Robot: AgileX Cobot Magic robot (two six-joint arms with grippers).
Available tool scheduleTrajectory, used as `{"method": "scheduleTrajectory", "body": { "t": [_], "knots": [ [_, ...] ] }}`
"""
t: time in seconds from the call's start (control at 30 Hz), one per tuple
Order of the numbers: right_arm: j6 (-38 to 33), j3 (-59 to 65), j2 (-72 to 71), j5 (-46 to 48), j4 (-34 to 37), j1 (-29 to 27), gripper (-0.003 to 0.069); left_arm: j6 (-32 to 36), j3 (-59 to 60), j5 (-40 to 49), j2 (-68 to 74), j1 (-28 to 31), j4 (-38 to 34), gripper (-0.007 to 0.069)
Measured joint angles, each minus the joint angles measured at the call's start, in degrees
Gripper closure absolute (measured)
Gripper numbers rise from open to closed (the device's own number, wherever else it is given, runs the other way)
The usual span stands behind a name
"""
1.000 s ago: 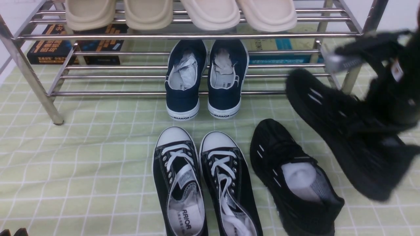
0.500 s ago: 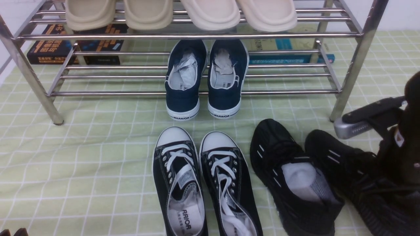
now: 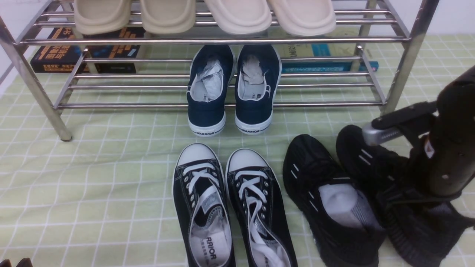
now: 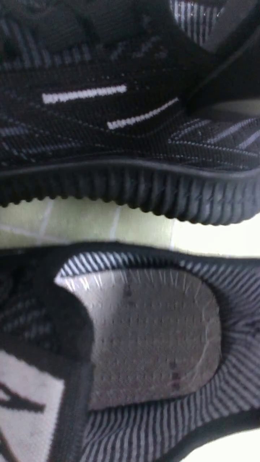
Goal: Take the shoes off the shelf with your hand from the green coffee tablecloth.
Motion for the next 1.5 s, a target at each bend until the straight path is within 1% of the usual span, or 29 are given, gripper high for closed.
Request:
{"method": "scheduleTrajectory", "body": {
  "t": [0.13, 0.27, 0.33, 0.43, 0.47, 0.5, 0.53, 0.6, 0.63, 0.67, 0.77, 0.8, 0.83, 0.9, 1.0, 1.13, 1.17, 1.2, 1.3, 1.33, 1.37, 1.47, 1.5],
  "knots": [
    [0.0, -0.18, 3.04, -2.05, 3.5, 0.0, 0.0638, 0.0, 0.0, 0.0, 0.0, 0.0, 0.0, 0.0407],
    [0.0, -0.24, 4.65, -3.04, 7.5, 0.58, 0.061, 0.0, 0.0, 0.0, 0.0, 0.0, 0.0, 0.0403],
    [0.11, -0.35, 4.59, -3.32, 8.43, 1.61, 0.0571, 0.0, 0.0, 0.0, 0.0, 0.0, 0.0, 0.0399],
    [0.86, -0.35, 4.59, -3.32, 9.13, 2.45, 0.049, 0.0, 0.0, 0.0, 0.0, 0.0, 0.0, 0.0396],
    [1.13, -0.48, 4.59, -3.06, 9.27, 2.56, 0.0437, 0.0, 0.0, 0.0, 0.0, 0.0, 0.0, 0.0395],
    [1.19, -0.58, 4.59, -3.01, 9.27, 2.56, 0.0429, 0.0, 0.0, 0.0, 0.0, 0.0, 0.0, 0.0395],
    [1.33, -1.56, 4.59, -1.41, 9.65, 2.56, 0.0358, 0.0, 0.0, 0.0, 0.0, 0.0, 0.0, 0.0395],
    [1.33, -3.05, 4.48, 0.91, 10.1, 2.56, 0.0305, 0.0, 0.0, 0.0, 0.0, 0.0, 0.0, 0.0393],
    [1.33, -4.58, 4.26, 2.98, 10.47, 2.67, 0.0258, 0.0, 0.0, 0.0, 0.0, 0.0, 0.0, 0.0392],
    [1.33, -4.86, 4.2, 3.34, 10.54, 2.73, 0.0251, 0.0, 0.0, 0.0, 0.0, 0.0, 0.0, 0.0392],
    [-0.24, -10.72, 2.04, 8.52, 11.56, 2.86, 0.0173, 0.0, 0.0, 0.0, 0.0, 0.0, 0.0, 0.0391],
    [-0.55, -11.05, 1.7, 8.64, 11.56, 2.86, 0.0168, 0.0, 0.0, 0.0, 0.0, 0.0, 0.0, 0.0391],
    [-2.32, -13.73, -0.09, 9.07, 11.5, 2.86, 0.0155, 0.0, 0.0, 0.0, 0.0, 0.0, 0.0, 0.0389],
    [-4.41, -15.23, -2.62, 9.2, 11.37, 2.86, 0.0152, 0.0, 0.0, 0.0, 0.0, 0.0, 0.0, 0.0389],
    [-6.51, -15.71, -7.46, 9.91, 11.32, 2.86, 0.0165, 0.0, 0.0, 0.0, 0.0, 0.0, 0.05, 0.0387],
    [-8.82, -15.78, -15.9, 10.56, 11.19, 2.86, 0.0237, 0.0, 0.0, 0.0, 0.0, 0.0, 0.05, 0.0386],
    [-8.97, -15.78, -18.46, 10.84, 11.19, 2.86, 0.0267, 0.0, 0.0, 0.0, 0.0, 0.0, 0.05, 0.0386],
    [-8.97, -15.78, -22.14, 11.18, 10.93, 2.86, 0.0316, 0.0, 0.0, 0.0, 0.0, 0.0, 0.05, 0.0386],
    [-8.97, -15.15, -29.61, 11.3, 10.25, 2.86, 0.043, 0.0, 0.0, 0.0, 0.0, 0.0, 0.05, 0.0386],
    [-8.97, -15.01, -30.15, 11.3, 10.14, 2.86, 0.0438, 0.0, 0.0, 0.0, 0.0, 0.0, 0.05, 0.0386],
    [-8.97, -13.23, -34.51, 11.41, 9.95, 2.86, 0.0504, 0.0, 0.0, 0.0, 0.0, 0.0, 0.05, 0.0386],
    [-8.97, -7.33, -42.89, 11.32, 9.83, 2.86, 0.0612, 0.0, 0.0, 0.0, 0.0, 0.0, 0.05, 0.0386],
    [-8.97, -5.37, -45.15, 10.49, 9.83, 2.86, 0.0636, 0.0, 0.0, 0.0, 0.0, 0.0, 0.05, 0.0386]
  ]
}}
